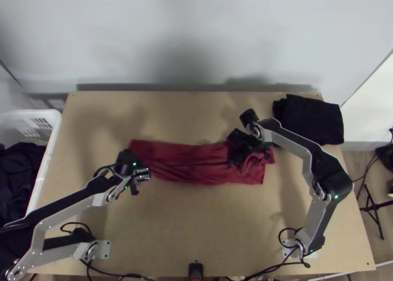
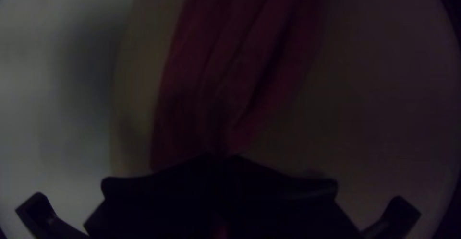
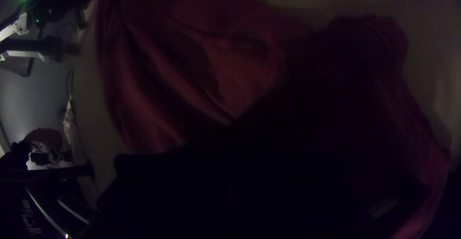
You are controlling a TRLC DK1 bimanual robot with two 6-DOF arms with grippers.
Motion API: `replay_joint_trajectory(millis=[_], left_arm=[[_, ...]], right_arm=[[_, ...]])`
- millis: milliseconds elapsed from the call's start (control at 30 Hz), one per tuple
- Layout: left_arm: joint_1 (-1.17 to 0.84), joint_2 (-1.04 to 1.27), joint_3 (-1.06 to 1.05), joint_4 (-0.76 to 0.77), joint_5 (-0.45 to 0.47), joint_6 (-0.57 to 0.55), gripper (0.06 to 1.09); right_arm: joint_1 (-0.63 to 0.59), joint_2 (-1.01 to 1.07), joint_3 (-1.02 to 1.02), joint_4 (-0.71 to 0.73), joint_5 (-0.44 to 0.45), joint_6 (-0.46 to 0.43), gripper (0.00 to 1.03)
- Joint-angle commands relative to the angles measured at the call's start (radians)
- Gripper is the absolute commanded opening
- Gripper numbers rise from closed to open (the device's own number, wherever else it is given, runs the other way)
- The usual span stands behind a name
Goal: Fold the t-shirt
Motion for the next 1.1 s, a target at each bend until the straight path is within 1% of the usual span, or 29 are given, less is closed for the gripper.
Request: replay_joint_trajectory(millis=[0, 133, 267, 333, 433, 500, 600, 700, 800, 900, 967, 1067], left_arm=[[0.016, -0.076, 0.081, -0.07, 0.015, 0.028, 0.1], [-0.049, -0.108, 0.175, -0.148, 0.015, 0.039, 0.1], [-0.15, -0.114, 0.257, -0.188, 0.007, 0.049, 0.1], [-0.201, -0.107, 0.282, -0.193, 0.004, 0.049, 0.1], [-0.251, -0.085, 0.303, -0.19, 0.004, 0.086, 0.1], [-0.264, -0.062, 0.325, -0.187, 0.006, 0.118, 0.1], [-0.264, -0.025, 0.359, -0.162, 0.027, 0.175, 0.1], [-0.262, 0.024, 0.406, -0.152, 0.056, 0.217, 0.1], [-0.264, 0.07, 0.44, -0.118, 0.073, 0.261, 0.1], [-0.288, 0.128, 0.492, -0.095, 0.076, 0.284, 0.1], [-0.322, 0.168, 0.538, -0.092, 0.078, 0.286, 0.1], [-0.353, 0.252, 0.621, -0.084, 0.096, 0.296, 0.1]], right_arm=[[-0.014, 0.06, 0.025, 0.011, 0.002, -0.001, 0.03], [-0.012, 0.077, 0.043, 0.011, 0.002, 0.002, 0.03], [-0.008, 0.084, 0.055, 0.011, 0.002, 0.008, 0.03], [-0.005, 0.084, 0.054, 0.01, 0.0, 0.015, 0.03], [-0.008, 0.078, 0.054, 0.005, -0.01, 0.025, 0.03], [-0.015, 0.057, 0.057, -0.006, -0.041, 0.041, 0.03], [-0.025, -0.029, 0.064, -0.036, -0.079, 0.064, 0.03], [-0.031, -0.141, 0.075, -0.047, -0.084, 0.107, 0.03], [-0.048, -0.229, 0.087, -0.076, -0.089, 0.114, 0.03], [-0.1, -0.316, 0.095, -0.116, -0.107, 0.114, 0.03], [-0.152, -0.373, 0.086, -0.127, -0.129, 0.117, 0.03], [-0.221, -0.43, 0.051, -0.133, -0.135, 0.117, 0.03]])
